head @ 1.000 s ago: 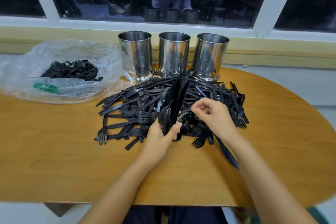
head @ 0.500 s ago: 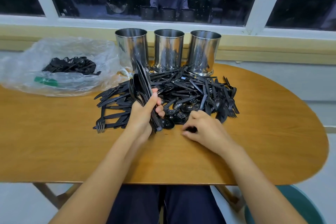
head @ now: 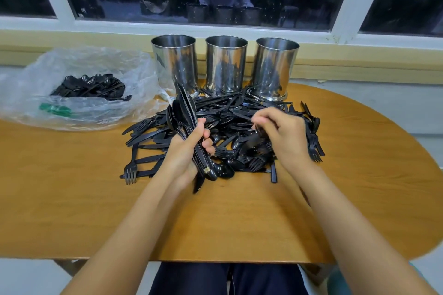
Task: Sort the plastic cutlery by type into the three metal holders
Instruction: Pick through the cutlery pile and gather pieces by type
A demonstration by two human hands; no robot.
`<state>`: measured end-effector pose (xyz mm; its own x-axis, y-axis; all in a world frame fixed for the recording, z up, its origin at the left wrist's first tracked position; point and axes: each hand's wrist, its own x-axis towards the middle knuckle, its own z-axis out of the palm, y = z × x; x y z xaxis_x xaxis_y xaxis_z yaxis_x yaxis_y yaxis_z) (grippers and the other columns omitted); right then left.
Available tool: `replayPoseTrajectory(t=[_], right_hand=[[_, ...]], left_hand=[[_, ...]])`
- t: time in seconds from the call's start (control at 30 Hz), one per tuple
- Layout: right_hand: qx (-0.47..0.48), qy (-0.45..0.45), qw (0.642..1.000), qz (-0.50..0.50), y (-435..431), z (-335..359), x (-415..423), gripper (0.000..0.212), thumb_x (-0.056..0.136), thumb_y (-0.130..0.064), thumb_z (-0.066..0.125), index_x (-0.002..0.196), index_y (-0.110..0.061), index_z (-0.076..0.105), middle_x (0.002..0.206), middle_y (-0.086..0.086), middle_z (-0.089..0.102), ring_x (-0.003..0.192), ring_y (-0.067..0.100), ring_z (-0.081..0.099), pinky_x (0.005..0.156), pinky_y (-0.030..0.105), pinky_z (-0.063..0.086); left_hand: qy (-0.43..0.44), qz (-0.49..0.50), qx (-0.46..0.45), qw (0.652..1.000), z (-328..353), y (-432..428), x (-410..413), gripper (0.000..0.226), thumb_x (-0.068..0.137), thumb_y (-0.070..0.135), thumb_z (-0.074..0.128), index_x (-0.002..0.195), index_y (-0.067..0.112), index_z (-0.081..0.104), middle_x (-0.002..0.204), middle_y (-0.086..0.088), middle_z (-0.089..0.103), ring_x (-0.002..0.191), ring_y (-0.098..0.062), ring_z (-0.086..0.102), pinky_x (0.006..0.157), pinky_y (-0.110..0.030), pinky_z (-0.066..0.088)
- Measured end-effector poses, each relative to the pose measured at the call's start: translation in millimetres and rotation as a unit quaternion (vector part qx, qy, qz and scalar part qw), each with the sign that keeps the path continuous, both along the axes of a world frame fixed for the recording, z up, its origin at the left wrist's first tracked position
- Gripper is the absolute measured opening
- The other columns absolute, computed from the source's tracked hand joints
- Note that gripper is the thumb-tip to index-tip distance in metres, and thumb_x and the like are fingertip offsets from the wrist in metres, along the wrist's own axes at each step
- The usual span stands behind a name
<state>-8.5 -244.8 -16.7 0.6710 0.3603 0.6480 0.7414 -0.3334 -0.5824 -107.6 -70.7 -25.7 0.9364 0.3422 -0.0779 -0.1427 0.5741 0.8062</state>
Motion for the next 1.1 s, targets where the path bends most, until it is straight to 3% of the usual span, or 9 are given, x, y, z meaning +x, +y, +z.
replayPoseTrajectory(t=[0.1,0.27,0.33,0.4,0.63,0.73,0.83,0.97,1.1], right_hand=[[0.080,0.012,0.997,-0.008,5,27,8,0.012,0.094,-0.014,0.061,0.086,-0.018,0.069,0.071,-0.012,0.065,0.064,0.003,0.060,0.063,0.023,0.050],[0.122,0.087,0.988,0.029,12,52,26,0.014,0.095,-0.024,0.058,0.093,-0.014,0.066,0.079,0.001,0.062,0.069,0.011,0.051,0.064,0.028,0.043],[0.115,0.104,0.987,0.039,16,48,34,0.004,0.092,-0.018,0.063,0.095,-0.016,0.064,0.077,0.000,0.056,0.070,0.009,0.048,0.067,0.024,0.042],[0.101,0.099,0.990,0.022,21,39,43,0.012,0.092,-0.007,0.062,0.100,-0.016,0.061,0.076,-0.005,0.051,0.067,0.004,0.045,0.065,0.017,0.040],[0.127,0.135,0.982,-0.021,35,13,64,0.029,0.094,-0.003,0.059,0.117,-0.019,0.051,0.092,-0.006,0.059,0.083,0.009,0.058,0.073,0.020,0.049],[0.179,0.189,0.965,-0.032,40,23,73,0.027,0.089,-0.008,0.067,0.108,-0.023,0.055,0.093,-0.001,0.063,0.084,0.010,0.062,0.080,0.022,0.053],[0.221,0.256,0.941,0.026,48,37,75,0.017,0.085,-0.008,0.071,0.092,-0.021,0.063,0.084,-0.004,0.069,0.079,0.007,0.065,0.073,0.020,0.053],[0.118,0.290,0.941,0.131,71,37,65,0.013,0.082,-0.003,0.072,0.081,-0.014,0.067,0.078,0.002,0.066,0.070,0.005,0.063,0.066,0.019,0.053],[0.083,0.263,0.950,0.144,90,26,59,0.011,0.080,-0.005,0.076,0.081,-0.011,0.066,0.075,0.002,0.063,0.066,0.005,0.056,0.066,0.018,0.051]], left_hand=[[0.004,-0.017,0.014,1.000,2,5,13,0.011,0.100,0.019,0.051,0.106,0.011,0.055,0.069,0.003,0.052,0.055,-0.008,0.045,0.053,-0.019,0.043],[0.008,-0.023,0.026,0.999,10,13,39,0.007,0.099,0.018,0.053,0.101,0.011,0.055,0.070,0.001,0.052,0.058,-0.011,0.045,0.053,-0.022,0.045],[0.014,-0.012,0.042,0.999,11,18,49,0.007,0.099,0.018,0.054,0.098,0.011,0.056,0.071,0.000,0.052,0.058,-0.012,0.045,0.054,-0.023,0.045],[0.012,-0.006,0.038,0.999,10,24,58,0.007,0.099,0.017,0.054,0.100,0.010,0.056,0.072,0.000,0.053,0.058,-0.013,0.045,0.054,-0.023,0.045],[0.029,-0.039,-0.005,0.999,-6,34,67,0.014,0.095,0.021,0.056,0.105,0.010,0.057,0.071,0.000,0.050,0.056,-0.011,0.042,0.051,-0.021,0.043],[0.045,-0.057,-0.013,0.997,-10,38,67,0.032,0.088,0.027,0.058,0.115,0.009,0.056,0.068,0.002,0.045,0.051,-0.007,0.037,0.047,-0.019,0.039],[0.053,-0.061,0.000,0.997,-9,38,67,0.044,0.082,0.035,0.059,0.116,0.008,0.055,0.066,0.003,0.039,0.049,-0.007,0.033,0.045,-0.018,0.035],[0.063,-0.097,0.020,0.993,-9,34,65,0.056,0.080,0.047,0.054,0.120,0.007,0.055,0.066,0.003,0.039,0.049,-0.007,0.034,0.045,-0.019,0.038],[0.058,-0.145,0.063,0.986,-9,26,63,0.057,0.080,0.051,0.052,0.116,0.008,0.058,0.063,0.006,0.045,0.052,-0.007,0.035,0.049,-0.020,0.042]])
